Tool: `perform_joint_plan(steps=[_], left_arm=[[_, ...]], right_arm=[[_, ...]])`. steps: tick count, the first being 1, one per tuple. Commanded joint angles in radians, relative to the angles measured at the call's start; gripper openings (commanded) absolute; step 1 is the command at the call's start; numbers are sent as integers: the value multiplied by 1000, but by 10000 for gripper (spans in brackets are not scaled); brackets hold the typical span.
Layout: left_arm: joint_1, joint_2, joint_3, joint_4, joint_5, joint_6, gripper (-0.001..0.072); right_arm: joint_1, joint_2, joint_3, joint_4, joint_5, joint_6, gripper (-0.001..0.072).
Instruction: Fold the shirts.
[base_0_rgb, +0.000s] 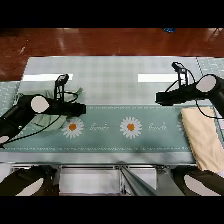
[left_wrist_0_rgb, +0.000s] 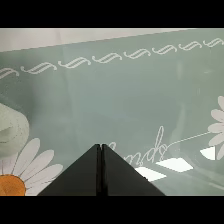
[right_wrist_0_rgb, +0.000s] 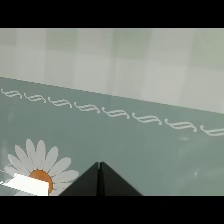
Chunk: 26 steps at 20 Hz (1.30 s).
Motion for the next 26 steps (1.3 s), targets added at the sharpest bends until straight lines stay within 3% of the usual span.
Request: perform_joint_plan(steps=[1, 16, 21, 22, 23, 24, 25, 26], left_arm=[[0, -1, 0, 0, 1, 0, 20], [0, -1, 0, 0, 1, 0, 19], [0, -1, 0, 2, 4, 1, 29], [1, -1, 0, 6, 13, 1, 124], [6, 0, 0, 22, 29, 1, 368], [15, -1, 9, 60, 34, 3, 507], [33, 0, 28, 129, 27, 8, 509], [60, 0, 60, 201, -2, 8, 509]], right_arm=[[-1, -1, 0, 0, 0, 0, 19], [-1, -1, 0, 0, -4, 0, 19], [0, -1, 0, 14, -128, 0, 19], [0, -1, 0, 20, -145, 0, 19], [0, -1, 0, 16, -158, 0, 57], [-1, -1, 0, 4, -163, -1, 259], [0, -4, 0, -23, -158, -3, 426], [-1, -10, 0, -55, -138, -12, 418]])
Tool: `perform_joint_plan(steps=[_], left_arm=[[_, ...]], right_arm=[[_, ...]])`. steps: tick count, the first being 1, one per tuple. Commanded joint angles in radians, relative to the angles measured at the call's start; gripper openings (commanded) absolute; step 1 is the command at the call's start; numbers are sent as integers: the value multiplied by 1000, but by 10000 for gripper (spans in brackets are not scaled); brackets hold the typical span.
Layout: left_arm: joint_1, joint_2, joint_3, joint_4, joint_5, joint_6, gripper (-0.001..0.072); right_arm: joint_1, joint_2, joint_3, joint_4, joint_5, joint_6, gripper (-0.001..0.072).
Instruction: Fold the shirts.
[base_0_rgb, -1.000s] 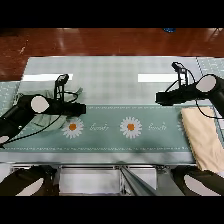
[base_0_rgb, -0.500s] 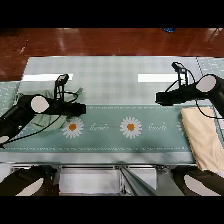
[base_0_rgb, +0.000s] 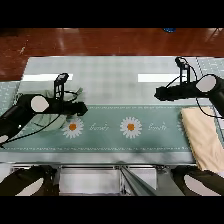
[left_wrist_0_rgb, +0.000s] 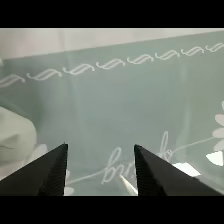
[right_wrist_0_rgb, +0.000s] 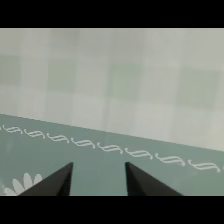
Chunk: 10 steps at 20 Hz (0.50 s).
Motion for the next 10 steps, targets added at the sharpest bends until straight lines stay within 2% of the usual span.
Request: perform_joint_plan(steps=[1, 3, 5, 6, 10], left_arm=[[65, 0, 75, 202, -59, 5, 509], [136, 0, 150, 346, -138, -31, 509], [213, 0, 172, 452, -144, -83, 509], [251, -5, 160, 446, -123, -112, 509], [303, -91, 128, 455, -129, -100, 509]], right_arm=[[-1, -15, 0, -88, 29, -8, 418], [-1, -27, -1, -153, 118, 19, 413], [0, -28, -5, -156, 165, 35, 412], [0, -28, -4, -148, 168, 39, 412], [0, -28, -4, -91, 132, 47, 412]])
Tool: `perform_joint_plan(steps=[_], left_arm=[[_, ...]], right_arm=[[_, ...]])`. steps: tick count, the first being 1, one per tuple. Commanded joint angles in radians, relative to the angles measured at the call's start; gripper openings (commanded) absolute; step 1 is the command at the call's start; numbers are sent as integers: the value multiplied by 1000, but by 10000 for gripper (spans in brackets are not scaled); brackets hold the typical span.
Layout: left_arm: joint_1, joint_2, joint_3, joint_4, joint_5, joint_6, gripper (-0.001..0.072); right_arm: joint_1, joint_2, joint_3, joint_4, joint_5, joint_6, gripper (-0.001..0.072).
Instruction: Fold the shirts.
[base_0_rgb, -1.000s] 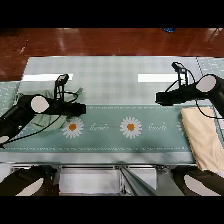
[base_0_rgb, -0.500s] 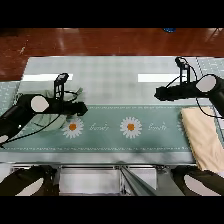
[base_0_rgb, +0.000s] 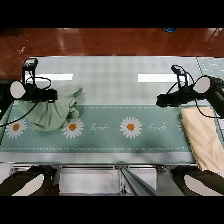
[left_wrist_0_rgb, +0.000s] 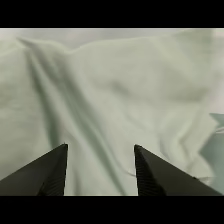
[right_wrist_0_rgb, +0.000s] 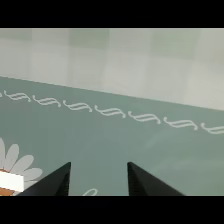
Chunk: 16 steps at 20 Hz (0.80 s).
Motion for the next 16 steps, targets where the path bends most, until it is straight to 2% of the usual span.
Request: perform_joint_plan(steps=[1, 6, 11, 14, 15, 16], left_arm=[[51, -74, -4, 53, -13, -18, 509], [50, -213, -3, 48, -33, -100, 508], [49, -293, -3, -43, -66, -92, 507], [28, -311, -3, -115, -74, -40, 497], [20, -311, -1, -119, -87, -39, 290], [14, -310, 12, -122, -112, -11, 27]], right_arm=[[0, -1, 0, 41, 0, 13, 412], [0, -1, 0, 67, 2, 18, 412], [0, -1, 0, 72, -10, 26, 412], [0, -1, 0, 103, -10, 25, 412], [0, -1, 0, 118, -9, 24, 412], [0, -1, 0, 130, -7, 23, 412]])
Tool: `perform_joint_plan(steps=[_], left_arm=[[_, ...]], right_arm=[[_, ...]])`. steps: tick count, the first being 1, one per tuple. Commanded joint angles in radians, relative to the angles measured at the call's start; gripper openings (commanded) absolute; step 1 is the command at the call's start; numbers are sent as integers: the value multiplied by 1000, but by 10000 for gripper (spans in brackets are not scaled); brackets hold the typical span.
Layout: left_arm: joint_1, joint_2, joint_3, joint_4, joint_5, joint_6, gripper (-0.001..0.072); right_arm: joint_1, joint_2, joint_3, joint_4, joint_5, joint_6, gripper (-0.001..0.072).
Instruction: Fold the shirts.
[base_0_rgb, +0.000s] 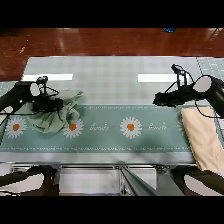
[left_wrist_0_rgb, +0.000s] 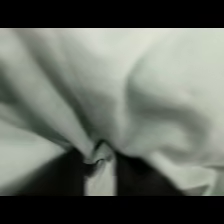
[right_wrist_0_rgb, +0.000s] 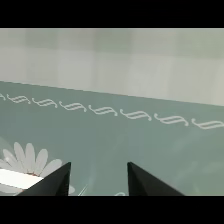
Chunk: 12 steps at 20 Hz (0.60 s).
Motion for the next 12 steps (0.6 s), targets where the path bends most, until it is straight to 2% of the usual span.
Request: perform_joint_plan(steps=[1, 2, 4, 12], left_arm=[[-18, -14, 33, -52, -86, 80, 19], [-18, -10, 72, -67, -137, 126, 18], [-18, 23, 169, -76, -204, 158, 18], [-16, 270, 626, -293, -199, 174, 19]], right_arm=[[0, 2, 0, 46, 6, -5, 412], [0, 11, 0, 47, 9, -5, 411], [0, 53, 0, 45, 10, -5, 412], [-1, 356, 0, 42, 10, 14, 412]])
